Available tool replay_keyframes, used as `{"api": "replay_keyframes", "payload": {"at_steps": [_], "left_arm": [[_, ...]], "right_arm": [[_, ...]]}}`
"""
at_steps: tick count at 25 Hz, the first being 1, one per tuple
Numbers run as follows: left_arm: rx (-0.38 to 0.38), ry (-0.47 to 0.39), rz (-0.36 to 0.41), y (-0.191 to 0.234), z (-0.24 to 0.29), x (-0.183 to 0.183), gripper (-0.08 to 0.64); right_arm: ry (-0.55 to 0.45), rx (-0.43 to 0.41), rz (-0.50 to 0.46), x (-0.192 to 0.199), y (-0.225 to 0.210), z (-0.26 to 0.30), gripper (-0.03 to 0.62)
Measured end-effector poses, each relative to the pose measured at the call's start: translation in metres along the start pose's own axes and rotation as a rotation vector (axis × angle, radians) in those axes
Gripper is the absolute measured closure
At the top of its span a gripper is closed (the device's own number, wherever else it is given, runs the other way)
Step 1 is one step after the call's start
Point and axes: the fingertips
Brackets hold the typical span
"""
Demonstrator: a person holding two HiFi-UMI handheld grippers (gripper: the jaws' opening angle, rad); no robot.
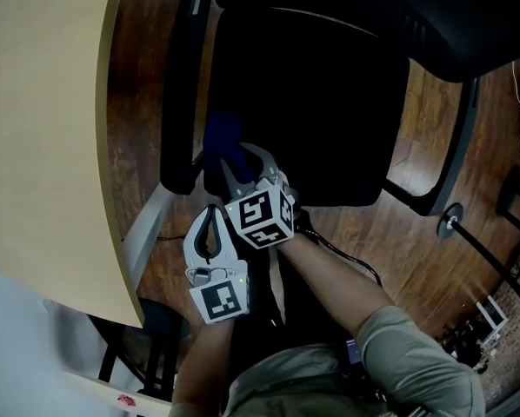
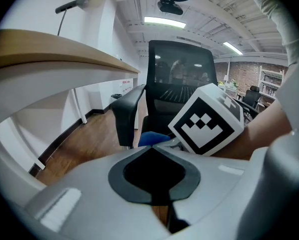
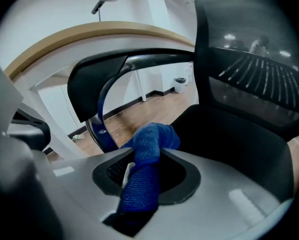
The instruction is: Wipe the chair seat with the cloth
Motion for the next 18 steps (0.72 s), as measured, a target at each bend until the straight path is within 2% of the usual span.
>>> {"api": "replay_keyframes", "payload": {"at_steps": [8, 13, 18], "left_arm": [[0.039, 0.024, 0.014, 0.003, 0.005, 0.011, 0.557], [0.11, 0.026, 0.056, -0.028, 0.014, 0.004, 0.557], [0.2, 0.016, 0.109, -0.076, 0.022, -0.003, 0.557]], "right_arm": [[0.048, 0.045, 0.025, 0.019, -0.003, 0.005, 0.485], [0.062, 0.129, 0.079, 0.04, -0.038, -0.024, 0.485], [0.079, 0.238, 0.152, 0.066, -0.079, -0.069, 0.485]]}}
Point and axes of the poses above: the fingertips, and each gripper's own axes: z forward along the fingers, y to its left, x out of its underside, and after that the axes turned 7 degrees about -z, right-handed
